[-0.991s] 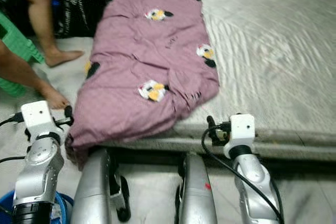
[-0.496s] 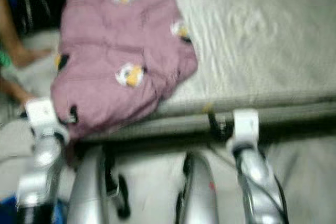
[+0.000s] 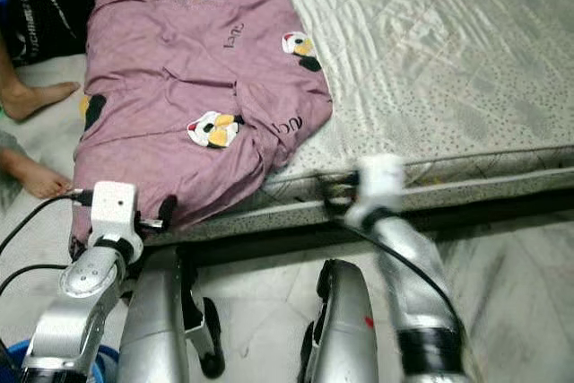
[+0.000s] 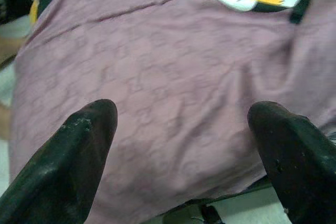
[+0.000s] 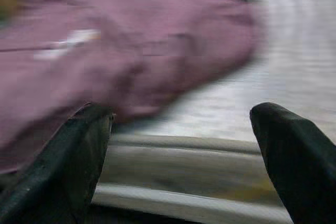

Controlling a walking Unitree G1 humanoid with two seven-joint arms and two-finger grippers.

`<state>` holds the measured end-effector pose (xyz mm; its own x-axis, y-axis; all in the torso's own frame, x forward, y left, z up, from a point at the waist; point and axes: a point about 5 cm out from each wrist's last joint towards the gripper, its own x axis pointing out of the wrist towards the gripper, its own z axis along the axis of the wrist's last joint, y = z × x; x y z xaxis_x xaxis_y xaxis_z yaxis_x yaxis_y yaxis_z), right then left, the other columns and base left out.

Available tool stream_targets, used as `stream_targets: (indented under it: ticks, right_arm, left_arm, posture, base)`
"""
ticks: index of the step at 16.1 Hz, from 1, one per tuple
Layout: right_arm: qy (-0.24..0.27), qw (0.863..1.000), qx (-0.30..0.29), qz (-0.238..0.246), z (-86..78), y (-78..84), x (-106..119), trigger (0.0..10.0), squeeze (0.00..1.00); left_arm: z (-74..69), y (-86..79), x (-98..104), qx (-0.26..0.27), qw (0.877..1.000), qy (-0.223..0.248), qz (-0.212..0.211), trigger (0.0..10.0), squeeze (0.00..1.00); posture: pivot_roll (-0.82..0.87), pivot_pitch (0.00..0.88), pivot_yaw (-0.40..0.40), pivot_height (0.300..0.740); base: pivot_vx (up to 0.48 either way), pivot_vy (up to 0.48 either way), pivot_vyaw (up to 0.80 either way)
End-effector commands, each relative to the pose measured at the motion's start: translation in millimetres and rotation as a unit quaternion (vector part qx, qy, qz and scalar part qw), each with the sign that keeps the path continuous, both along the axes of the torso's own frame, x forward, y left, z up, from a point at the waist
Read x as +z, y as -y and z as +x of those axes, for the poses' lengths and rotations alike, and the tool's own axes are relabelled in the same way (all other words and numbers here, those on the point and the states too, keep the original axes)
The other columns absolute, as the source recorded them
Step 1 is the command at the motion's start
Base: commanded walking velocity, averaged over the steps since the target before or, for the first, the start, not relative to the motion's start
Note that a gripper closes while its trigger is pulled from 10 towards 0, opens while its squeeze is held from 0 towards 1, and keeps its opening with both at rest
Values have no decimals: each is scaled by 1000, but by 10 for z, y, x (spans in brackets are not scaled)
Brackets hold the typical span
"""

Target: Clean up the room

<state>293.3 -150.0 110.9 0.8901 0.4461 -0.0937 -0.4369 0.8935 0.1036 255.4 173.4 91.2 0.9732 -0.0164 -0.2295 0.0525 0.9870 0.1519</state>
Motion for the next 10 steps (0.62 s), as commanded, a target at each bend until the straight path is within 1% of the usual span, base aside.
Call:
stream_targets:
  ticks: [1,2,3,4,5,7,10]
  right_arm:
    - [-16,1000,26,6,-9,-27,-41,10000,0]
    - [-7,999,33,9,60,-76,-9,10000,0]
    - [4,1000,29,11,164,-120,29,10000,0]
    - [16,999,27,15,264,-174,78,10000,0]
    - [28,999,14,16,358,-218,118,10000,0]
    - [33,999,6,19,410,-253,135,10000,0]
    - [41,999,7,23,455,-403,124,10000,0]
  left_arm:
    - [-74,-2,1,-5,1000,-6,8,10000,0]
    - [-154,-16,0,-5,1000,-11,22,10000,0]
    - [-284,-94,-27,12,999,-23,42,10000,0]
    - [-437,-229,-84,42,997,-48,51,10000,0]
    - [-561,-352,-121,73,994,-70,51,10000,0]
    - [-594,-386,-87,85,993,-68,49,10000,0]
    - [-555,-332,-23,78,994,-59,49,10000,0]
  posture:
    - [25,235,-5,561]
    - [25,235,-5,561]
    - [25,235,-5,561]
    - [81,247,-3,561]
    - [107,253,-3,561]
    - [132,257,-6,561]
    - [152,259,-6,561]
  base:
    - [0,0,0]
    - [0,0,0]
    - [0,0,0]
    - [0,0,0]
    - [0,0,0]
    - [0,0,0]
    - [0,0,800]
